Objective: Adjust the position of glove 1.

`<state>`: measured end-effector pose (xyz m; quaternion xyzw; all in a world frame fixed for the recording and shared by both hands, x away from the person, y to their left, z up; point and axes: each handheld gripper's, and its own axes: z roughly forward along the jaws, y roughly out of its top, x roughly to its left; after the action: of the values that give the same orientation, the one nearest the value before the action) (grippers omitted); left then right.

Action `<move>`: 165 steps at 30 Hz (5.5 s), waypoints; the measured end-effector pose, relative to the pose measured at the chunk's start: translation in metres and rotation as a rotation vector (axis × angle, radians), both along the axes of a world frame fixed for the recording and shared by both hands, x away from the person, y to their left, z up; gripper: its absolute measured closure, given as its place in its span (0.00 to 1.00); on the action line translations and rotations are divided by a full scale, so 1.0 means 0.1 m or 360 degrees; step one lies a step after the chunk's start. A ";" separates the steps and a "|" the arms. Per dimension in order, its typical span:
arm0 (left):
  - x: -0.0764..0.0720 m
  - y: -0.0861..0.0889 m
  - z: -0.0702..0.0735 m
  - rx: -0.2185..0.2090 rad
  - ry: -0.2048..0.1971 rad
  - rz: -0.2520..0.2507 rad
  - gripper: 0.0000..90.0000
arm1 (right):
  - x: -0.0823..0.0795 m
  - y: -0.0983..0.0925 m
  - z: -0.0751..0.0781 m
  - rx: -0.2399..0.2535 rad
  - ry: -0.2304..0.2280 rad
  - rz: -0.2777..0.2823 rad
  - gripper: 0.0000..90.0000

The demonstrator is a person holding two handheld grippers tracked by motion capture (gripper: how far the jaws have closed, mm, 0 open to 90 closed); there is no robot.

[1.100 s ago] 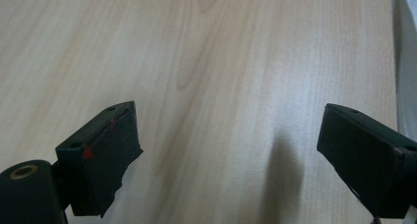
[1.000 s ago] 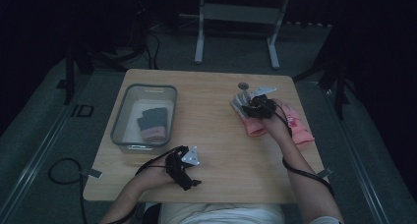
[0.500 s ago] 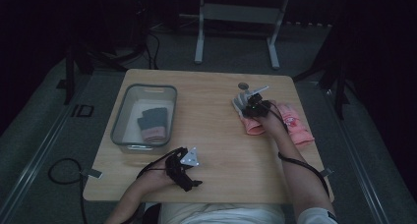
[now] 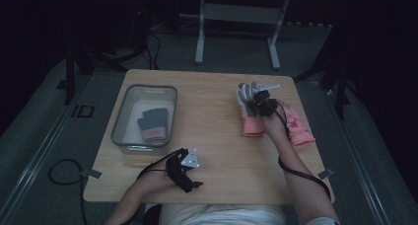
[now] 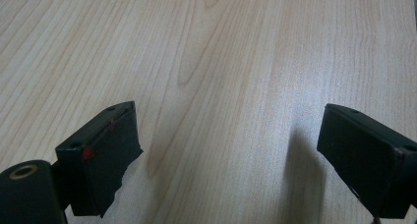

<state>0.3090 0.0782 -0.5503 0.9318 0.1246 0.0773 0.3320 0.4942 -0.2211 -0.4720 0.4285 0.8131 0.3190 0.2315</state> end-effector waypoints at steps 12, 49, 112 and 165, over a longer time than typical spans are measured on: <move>-0.04 -0.02 -0.01 0.0027 -0.0038 0.0004 0.09 | -0.79 0.32 0.54 0.0190 -0.0115 -0.0088 0.98; -0.04 0.01 -0.02 0.0000 -0.0063 0.0026 0.09 | -0.86 0.91 -0.61 0.0098 0.0153 -0.0019 0.92; -0.07 0.07 0.00 -0.0100 -0.0042 0.0004 0.09 | -0.25 -1.60 -0.56 -0.0099 0.0068 -0.0188 0.82; -0.09 0.07 -0.01 -0.0074 -0.0057 -0.0020 0.09 | -0.95 -0.40 -0.48 0.0071 0.0076 -0.0473 0.80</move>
<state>0.3004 0.0850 -0.5509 0.9231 0.1145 0.0889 0.3562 0.3995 -0.2607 -0.5201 0.5566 0.7386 0.2891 0.2472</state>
